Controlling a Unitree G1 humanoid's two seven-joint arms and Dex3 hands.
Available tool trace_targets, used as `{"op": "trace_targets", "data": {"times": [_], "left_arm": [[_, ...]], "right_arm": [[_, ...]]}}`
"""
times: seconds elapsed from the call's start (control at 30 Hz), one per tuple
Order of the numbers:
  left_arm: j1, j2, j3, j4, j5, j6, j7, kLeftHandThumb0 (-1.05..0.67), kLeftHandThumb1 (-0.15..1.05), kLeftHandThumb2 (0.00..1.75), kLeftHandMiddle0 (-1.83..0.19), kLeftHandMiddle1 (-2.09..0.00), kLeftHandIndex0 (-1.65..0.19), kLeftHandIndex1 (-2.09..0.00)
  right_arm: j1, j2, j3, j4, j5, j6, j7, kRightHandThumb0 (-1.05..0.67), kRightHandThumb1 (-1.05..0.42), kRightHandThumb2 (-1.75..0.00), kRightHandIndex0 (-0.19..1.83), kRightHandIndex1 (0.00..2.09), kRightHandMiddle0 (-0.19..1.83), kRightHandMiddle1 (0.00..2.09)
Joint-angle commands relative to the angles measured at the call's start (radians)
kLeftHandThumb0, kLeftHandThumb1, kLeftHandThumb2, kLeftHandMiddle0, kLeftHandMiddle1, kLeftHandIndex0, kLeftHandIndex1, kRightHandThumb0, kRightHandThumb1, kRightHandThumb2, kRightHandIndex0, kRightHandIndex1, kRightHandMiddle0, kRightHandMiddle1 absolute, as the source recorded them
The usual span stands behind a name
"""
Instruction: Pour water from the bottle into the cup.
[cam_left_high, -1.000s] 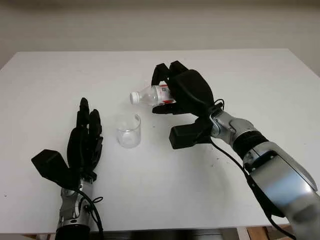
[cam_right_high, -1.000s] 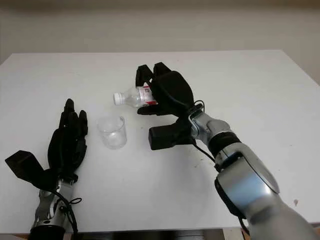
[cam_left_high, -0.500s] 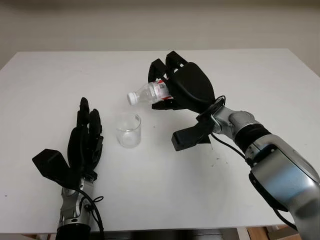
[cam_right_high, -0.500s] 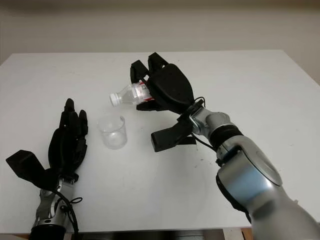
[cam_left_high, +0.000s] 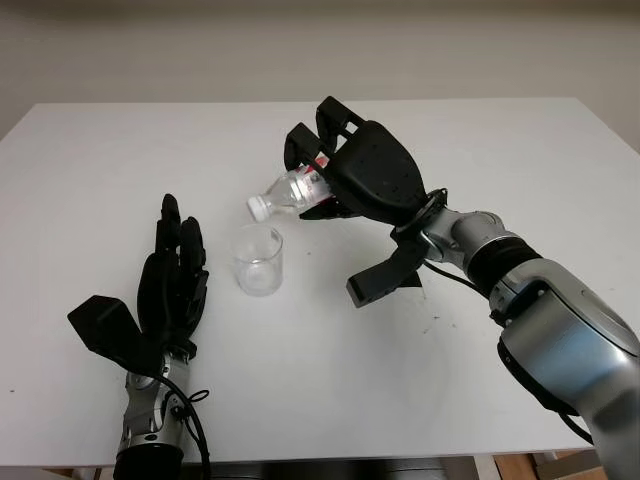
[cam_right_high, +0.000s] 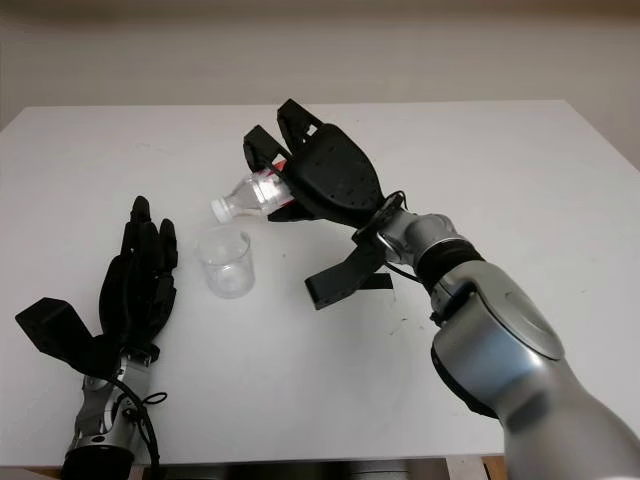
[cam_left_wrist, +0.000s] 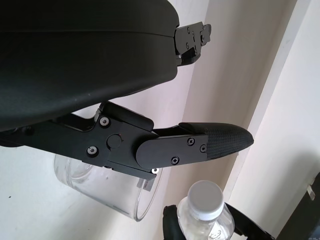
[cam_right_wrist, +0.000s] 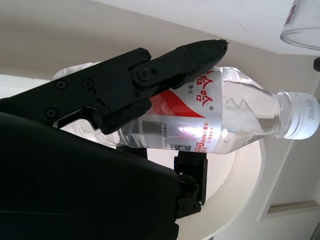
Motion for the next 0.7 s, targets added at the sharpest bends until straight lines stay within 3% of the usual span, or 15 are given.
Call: {"op": "trace_targets", "data": {"times": [0.0, 0.37, 0.5, 0.67], "left_arm": [[0.051, -0.027, -0.006, 0.047, -0.003, 0.013, 0.000, -0.75, 1.05, 0.48, 0.19, -0.02, 0.19, -0.01], [0.057, -0.023, -0.003, 0.045, -0.005, 0.016, -0.003, -0.75, 1.05, 0.48, 0.19, -0.03, 0.18, -0.02], [0.062, -0.023, -0.001, 0.035, -0.008, 0.021, -0.004, -0.74, 1.05, 0.48, 0.19, -0.03, 0.19, -0.02], [0.070, -0.015, -0.001, 0.024, -0.005, 0.033, -0.004, -0.75, 1.05, 0.47, 0.19, -0.04, 0.19, -0.03]], "right_arm": [[-0.047, -0.007, 0.004, -0.003, -0.003, 0.014, -0.016, -0.49, -1.05, -0.16, 1.23, 2.09, 0.88, 2.09], [-0.038, 0.001, -0.008, 0.002, 0.021, 0.010, -0.008, -0.48, -1.05, -0.14, 1.24, 2.09, 0.90, 2.09], [0.000, 0.017, -0.124, 0.003, 0.183, -0.096, 0.104, -0.43, -1.05, -0.16, 1.27, 2.09, 0.91, 2.09], [0.066, 0.055, -0.340, -0.006, 0.489, -0.194, 0.423, -0.37, -1.05, -0.23, 1.40, 2.09, 1.02, 2.09]]}}
